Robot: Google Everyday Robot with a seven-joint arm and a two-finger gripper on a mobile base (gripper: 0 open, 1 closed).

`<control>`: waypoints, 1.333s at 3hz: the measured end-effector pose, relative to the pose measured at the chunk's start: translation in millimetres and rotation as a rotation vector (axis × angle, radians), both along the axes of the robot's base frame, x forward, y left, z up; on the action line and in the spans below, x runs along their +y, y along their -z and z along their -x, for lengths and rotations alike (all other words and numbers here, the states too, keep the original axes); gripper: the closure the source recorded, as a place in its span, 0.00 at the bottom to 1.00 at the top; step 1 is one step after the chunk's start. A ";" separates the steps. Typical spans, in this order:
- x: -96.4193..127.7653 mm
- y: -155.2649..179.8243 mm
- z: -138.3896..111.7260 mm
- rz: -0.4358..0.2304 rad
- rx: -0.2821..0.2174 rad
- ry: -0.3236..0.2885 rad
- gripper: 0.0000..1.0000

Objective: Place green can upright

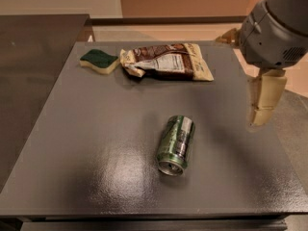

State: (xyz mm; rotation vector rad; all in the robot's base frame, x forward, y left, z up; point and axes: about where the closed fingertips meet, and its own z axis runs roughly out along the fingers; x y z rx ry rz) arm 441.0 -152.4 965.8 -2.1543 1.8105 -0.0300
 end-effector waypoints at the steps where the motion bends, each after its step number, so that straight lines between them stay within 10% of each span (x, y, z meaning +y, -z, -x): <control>1: 26.2 12.6 11.7 0.044 -0.016 -0.220 0.00; 4: 77.9 78.0 46.7 0.200 -0.033 -0.727 0.00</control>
Offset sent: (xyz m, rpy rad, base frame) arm -0.0440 0.0526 -0.0623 -0.1720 -0.0658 0.7138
